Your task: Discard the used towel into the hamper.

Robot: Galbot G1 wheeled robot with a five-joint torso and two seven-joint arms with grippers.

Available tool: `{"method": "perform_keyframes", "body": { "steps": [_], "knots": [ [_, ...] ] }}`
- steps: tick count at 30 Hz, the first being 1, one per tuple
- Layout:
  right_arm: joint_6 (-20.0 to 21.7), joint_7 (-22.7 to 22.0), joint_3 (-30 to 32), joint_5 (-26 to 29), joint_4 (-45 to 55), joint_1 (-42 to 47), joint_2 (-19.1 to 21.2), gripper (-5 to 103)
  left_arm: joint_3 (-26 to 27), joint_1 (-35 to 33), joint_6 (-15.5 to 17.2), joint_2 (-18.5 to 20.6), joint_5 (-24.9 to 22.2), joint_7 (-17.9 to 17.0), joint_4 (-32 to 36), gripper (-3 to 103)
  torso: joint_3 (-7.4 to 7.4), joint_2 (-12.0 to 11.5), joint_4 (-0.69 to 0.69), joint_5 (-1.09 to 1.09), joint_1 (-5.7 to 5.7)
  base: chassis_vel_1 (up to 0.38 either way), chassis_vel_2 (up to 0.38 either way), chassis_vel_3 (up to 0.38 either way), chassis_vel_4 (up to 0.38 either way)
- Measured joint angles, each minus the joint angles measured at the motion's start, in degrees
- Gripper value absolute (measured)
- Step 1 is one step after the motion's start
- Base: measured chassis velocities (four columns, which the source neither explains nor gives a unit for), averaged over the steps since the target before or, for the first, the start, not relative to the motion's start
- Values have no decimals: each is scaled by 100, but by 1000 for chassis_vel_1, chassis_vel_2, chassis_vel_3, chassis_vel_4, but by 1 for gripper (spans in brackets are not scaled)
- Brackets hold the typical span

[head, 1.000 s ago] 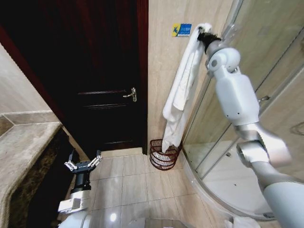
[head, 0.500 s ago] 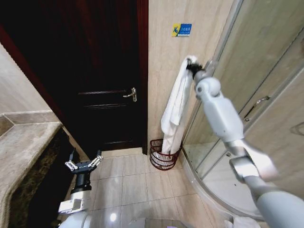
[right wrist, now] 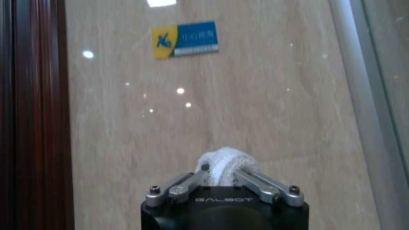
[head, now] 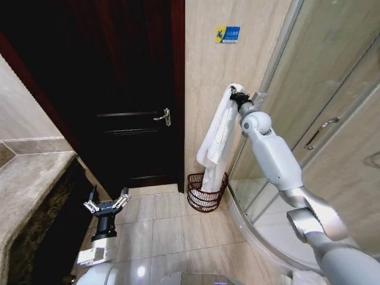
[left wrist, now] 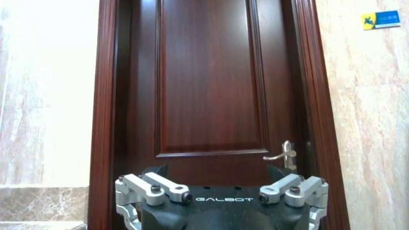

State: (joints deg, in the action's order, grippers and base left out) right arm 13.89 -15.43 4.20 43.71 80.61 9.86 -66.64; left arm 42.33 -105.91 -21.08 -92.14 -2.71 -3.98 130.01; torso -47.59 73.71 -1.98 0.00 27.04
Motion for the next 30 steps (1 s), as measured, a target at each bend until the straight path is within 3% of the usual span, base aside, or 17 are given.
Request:
{"method": "perform_keyframes", "body": {
  "steps": [17, 21, 30],
  "knots": [
    [32, 32, 527, -285, 896, 1332, 53, 3, -18, 9, -19, 0, 89, 61, 109, 100, 285, -524, 0, 1, -239, 0, 0, 0, 0],
    [175, 75, 732, -433, 1233, 1839, 184, 3, -7, 23, -27, 0, 69, 83, 70, 100, 406, -745, 1, 0, -341, 0, 0, 0, 0],
    [187, 182, 914, -531, 1528, 2237, 259, 3, -34, 50, -15, 0, 82, 134, 74, 100, 550, -1005, 0, 0, -458, 0, 0, 0, 0]
  ]
}}
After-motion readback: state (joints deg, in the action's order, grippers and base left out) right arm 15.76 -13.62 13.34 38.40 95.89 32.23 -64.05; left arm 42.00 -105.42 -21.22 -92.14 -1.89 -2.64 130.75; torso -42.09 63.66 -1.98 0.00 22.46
